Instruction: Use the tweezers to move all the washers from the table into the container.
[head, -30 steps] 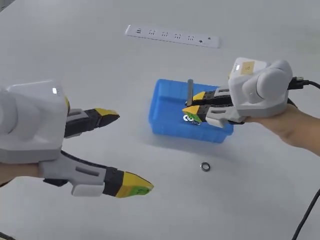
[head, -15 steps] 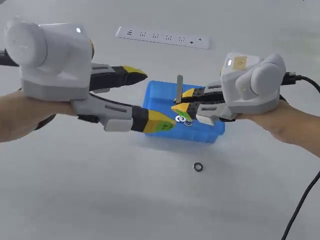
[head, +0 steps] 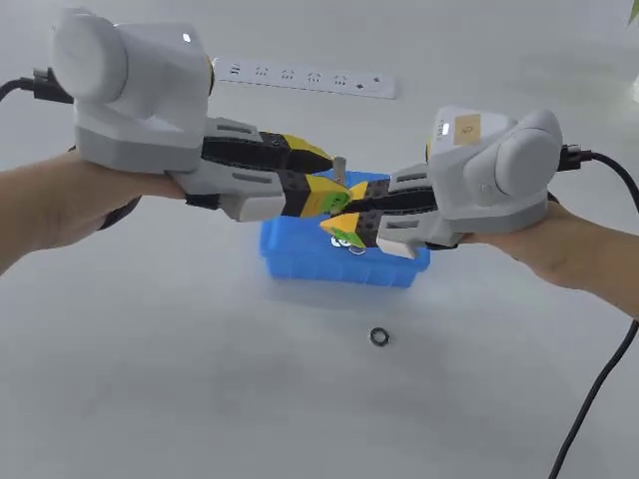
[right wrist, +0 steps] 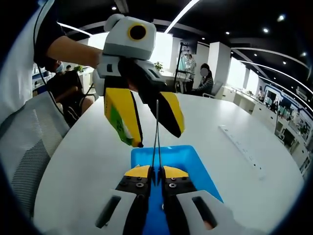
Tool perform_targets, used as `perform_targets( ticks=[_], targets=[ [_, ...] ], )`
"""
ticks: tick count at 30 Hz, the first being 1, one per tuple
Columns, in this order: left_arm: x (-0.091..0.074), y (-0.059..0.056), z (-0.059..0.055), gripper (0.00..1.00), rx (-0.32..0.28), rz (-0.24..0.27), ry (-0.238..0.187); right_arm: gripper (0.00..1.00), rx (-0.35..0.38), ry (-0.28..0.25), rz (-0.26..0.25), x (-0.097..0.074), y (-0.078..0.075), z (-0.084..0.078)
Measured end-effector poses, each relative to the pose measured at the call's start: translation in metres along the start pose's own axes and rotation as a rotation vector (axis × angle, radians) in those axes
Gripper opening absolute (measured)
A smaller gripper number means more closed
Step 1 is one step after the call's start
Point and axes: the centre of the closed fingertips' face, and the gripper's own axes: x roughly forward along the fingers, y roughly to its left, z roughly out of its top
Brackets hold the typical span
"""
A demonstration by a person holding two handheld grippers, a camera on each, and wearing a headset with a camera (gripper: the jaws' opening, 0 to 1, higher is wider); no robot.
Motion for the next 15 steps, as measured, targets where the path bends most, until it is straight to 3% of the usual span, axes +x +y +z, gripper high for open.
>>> perform_targets(
  ticks=[5,12,15],
  targets=[
    [0.0042,-0.0057,0.0013,0.21,0.042,-0.030,0.020,0.09,-0.003,-0.001,0.010,-0.0005,0.0025,0.0013],
    [0.0060,-0.0084,0.0069,0.09,0.058,-0.041,0.014,0.09,0.005,-0.005,0.016,-0.0033,0.0041,0.0024],
    [0.0067,-0.0098,0.0077,0.09,0.065,-0.042,0.013,0.09,0.009,-0.009,0.016,-0.0038,0.0046,0.0024]
  ],
)
